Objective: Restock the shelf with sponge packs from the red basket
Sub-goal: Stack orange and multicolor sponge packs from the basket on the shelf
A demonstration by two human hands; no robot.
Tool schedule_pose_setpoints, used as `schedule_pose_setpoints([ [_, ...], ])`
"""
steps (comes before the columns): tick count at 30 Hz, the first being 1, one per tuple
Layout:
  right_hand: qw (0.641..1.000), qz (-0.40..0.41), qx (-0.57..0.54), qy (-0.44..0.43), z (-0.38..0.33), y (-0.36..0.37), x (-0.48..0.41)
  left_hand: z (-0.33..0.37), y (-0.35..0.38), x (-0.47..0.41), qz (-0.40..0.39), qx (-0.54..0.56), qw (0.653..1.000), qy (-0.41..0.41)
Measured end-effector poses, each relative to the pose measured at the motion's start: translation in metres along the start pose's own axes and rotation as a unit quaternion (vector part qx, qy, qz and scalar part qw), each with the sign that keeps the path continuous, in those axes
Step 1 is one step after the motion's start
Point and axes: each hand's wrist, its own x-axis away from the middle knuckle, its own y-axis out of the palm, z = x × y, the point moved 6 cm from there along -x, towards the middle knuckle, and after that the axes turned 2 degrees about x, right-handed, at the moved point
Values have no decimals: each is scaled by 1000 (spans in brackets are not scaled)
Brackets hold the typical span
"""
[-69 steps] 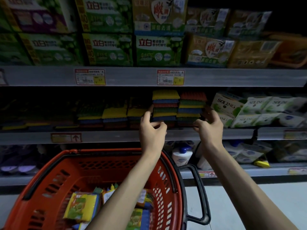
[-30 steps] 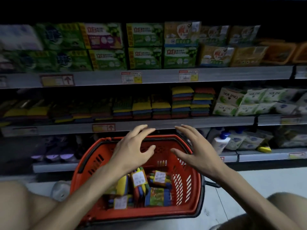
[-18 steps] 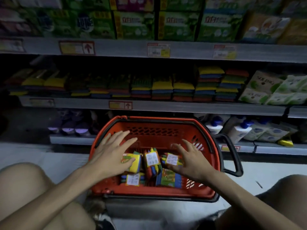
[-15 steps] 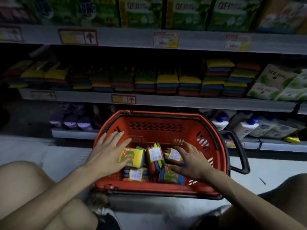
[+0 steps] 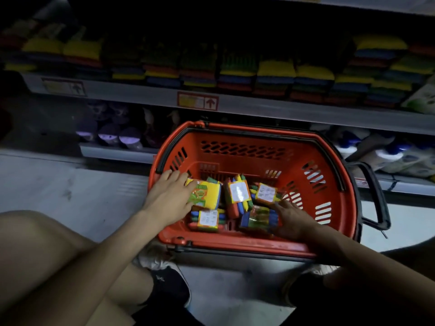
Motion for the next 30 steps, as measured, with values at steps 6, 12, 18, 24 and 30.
schedule_pose_setpoints([
  [6,994,29,-103,18,-38,-10,-41,-2,3,-3,16,13,1000,-1],
  [12,981,74,-166,63,-86,-24,-66,-3,4,-4,8,3,1000,-2],
  [18,967,82,-221,100,-88,-17,-67,-3,5,-4,8,-1,1000,-3],
  [24,971,89,-174,139,-25,-33,-48,0,11,-8,-31,-12,999,1],
  [30,967,73,-205,132,20,-55,-20,24,13,-20,-43,88,995,30],
])
